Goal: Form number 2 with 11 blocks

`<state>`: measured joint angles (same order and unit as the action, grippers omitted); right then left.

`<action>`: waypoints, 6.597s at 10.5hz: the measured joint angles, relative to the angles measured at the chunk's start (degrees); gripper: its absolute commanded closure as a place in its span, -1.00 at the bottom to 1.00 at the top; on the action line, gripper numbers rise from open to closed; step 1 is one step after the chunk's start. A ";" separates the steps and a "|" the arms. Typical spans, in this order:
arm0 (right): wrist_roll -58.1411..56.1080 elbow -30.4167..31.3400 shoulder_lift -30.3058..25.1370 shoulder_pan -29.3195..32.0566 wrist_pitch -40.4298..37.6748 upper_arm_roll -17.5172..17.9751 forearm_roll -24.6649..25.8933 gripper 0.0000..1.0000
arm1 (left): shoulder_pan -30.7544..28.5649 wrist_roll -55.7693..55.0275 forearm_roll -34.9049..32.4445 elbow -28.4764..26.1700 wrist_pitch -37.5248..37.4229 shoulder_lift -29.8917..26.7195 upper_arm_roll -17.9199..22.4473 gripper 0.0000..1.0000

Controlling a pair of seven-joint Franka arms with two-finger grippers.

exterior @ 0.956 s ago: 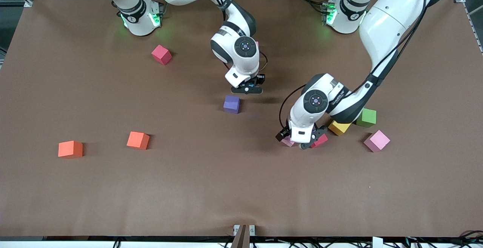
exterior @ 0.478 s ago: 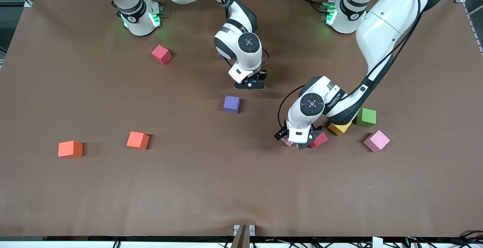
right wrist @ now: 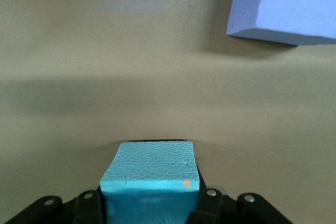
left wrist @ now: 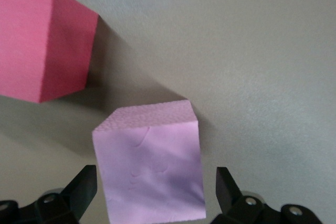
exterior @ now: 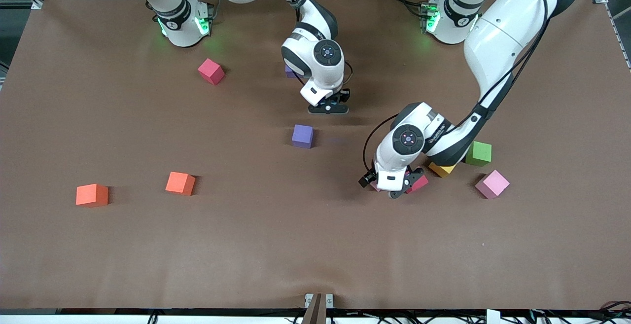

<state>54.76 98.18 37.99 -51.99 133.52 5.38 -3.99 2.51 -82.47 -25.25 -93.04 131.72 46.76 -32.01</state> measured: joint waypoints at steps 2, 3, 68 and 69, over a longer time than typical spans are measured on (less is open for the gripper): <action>0.00 0.31 0.33 0.00 0.76 -0.01 0.42 1.00 | 0.10 0.09 0.00 0.27 0.00 0.61 0.27 -0.96; 0.00 0.35 0.47 0.00 0.88 -0.01 0.53 0.96 | 0.10 0.35 0.00 0.36 0.00 0.65 0.41 -0.92; 41.55 11.62 -13.28 14.80 -5.06 -5.67 4.41 1.00 | -9.02 -33.00 2.86 -6.56 -10.83 -10.60 -19.99 0.14; 38.15 11.76 -13.58 17.13 -5.22 -5.72 4.41 1.00 | -9.02 -32.96 2.86 -6.57 -10.83 -10.59 -19.99 0.14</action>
<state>92.91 109.94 24.41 -34.85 128.31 -0.33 0.41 -6.51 -115.43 -22.39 -99.62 120.89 36.17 -52.00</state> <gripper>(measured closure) 0.436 0.423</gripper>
